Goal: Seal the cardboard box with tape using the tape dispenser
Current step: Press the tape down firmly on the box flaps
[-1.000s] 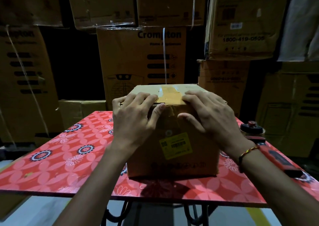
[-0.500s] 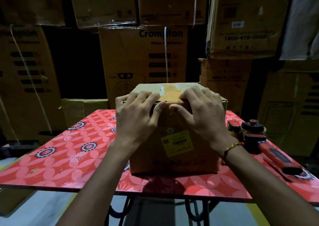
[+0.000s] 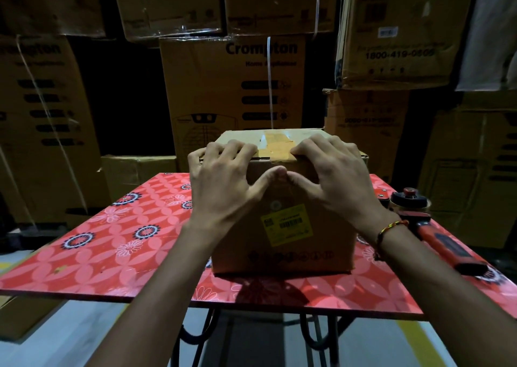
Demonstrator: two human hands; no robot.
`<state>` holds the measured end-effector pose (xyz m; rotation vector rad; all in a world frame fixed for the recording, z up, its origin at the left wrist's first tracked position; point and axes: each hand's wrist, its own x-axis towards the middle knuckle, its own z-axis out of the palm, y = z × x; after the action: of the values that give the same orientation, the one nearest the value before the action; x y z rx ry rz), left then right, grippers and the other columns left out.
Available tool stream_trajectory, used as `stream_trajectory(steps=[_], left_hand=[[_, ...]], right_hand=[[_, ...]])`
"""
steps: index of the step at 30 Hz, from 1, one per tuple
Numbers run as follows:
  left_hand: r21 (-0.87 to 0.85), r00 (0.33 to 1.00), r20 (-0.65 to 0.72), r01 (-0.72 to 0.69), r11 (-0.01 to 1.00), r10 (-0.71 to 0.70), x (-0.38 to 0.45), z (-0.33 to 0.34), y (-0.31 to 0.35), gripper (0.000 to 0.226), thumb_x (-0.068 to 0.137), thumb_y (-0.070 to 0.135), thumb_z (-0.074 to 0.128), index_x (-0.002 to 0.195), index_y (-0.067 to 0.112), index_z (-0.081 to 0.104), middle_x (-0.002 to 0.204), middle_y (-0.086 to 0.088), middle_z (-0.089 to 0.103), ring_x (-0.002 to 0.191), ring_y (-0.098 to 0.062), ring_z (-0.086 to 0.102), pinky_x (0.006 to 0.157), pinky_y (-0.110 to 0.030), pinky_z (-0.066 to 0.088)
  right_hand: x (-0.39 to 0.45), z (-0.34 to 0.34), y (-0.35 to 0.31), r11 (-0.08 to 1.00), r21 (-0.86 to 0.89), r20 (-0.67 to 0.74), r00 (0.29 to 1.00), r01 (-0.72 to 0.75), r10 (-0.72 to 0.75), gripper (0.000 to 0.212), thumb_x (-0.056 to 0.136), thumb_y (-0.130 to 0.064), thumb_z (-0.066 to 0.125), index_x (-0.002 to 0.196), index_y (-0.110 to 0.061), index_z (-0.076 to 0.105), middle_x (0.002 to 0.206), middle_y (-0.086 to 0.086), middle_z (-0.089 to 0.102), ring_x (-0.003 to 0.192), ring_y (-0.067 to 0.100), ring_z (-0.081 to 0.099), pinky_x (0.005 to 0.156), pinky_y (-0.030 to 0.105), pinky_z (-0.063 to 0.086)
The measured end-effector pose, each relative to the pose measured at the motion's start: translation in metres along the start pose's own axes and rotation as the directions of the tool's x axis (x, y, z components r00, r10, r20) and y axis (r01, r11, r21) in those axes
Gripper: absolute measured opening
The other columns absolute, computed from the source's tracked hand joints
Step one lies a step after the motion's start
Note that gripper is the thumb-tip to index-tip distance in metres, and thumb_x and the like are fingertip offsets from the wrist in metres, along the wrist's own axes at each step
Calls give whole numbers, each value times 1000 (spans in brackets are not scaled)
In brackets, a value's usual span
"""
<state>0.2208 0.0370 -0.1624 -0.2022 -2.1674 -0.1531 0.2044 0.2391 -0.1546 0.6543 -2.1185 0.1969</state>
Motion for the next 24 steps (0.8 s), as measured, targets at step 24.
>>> stream_trajectory(steps=[24], left_hand=[[-123, 847, 377, -356, 926, 375, 53, -18, -10, 73, 84, 72, 52, 148, 39, 43, 149, 13, 51, 125, -16, 44, 92, -32, 33]], right_hand=[[39, -39, 32, 997, 17, 488, 870, 79, -78, 89, 70, -90, 20, 146, -50, 44, 147, -22, 48, 112, 13, 39, 95, 44, 39]])
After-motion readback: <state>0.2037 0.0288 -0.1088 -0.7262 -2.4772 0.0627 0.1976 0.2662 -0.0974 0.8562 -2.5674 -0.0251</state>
